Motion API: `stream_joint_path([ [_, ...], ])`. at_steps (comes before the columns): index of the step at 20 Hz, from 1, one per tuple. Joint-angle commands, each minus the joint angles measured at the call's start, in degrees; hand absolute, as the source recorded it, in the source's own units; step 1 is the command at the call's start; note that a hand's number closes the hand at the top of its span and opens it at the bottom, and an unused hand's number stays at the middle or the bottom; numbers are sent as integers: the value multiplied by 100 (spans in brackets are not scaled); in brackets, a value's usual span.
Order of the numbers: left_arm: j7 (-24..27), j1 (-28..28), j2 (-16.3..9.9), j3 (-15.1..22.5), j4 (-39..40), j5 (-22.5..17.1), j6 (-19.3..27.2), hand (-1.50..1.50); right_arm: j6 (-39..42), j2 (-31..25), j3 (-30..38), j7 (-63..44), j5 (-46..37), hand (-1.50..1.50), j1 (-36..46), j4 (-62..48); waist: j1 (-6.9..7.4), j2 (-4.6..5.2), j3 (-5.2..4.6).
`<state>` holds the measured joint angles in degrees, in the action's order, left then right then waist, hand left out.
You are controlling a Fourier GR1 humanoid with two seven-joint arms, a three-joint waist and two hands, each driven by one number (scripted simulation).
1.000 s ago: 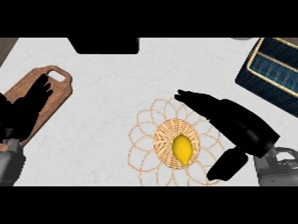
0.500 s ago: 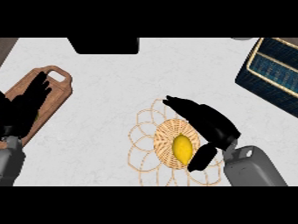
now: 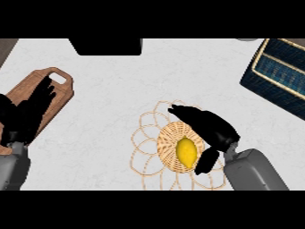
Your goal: Pick the lemon from the placemat and place it in the basket
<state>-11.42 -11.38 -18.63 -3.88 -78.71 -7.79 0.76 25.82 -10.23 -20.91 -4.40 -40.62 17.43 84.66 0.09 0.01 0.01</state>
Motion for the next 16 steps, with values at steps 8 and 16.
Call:
stream_joint_path([
  [8, -262, -65, -127, -421, -178, -22, -389, 0, 118, 65, 12, 650, -195, -150, -804, 314, -9, -8, 0],
  [16, -52, 61, 373, -244, -164, 445, -171, 0, 112, 120, 174, 1126, -617, -150, -402, -256, 0, -2, 0],
])
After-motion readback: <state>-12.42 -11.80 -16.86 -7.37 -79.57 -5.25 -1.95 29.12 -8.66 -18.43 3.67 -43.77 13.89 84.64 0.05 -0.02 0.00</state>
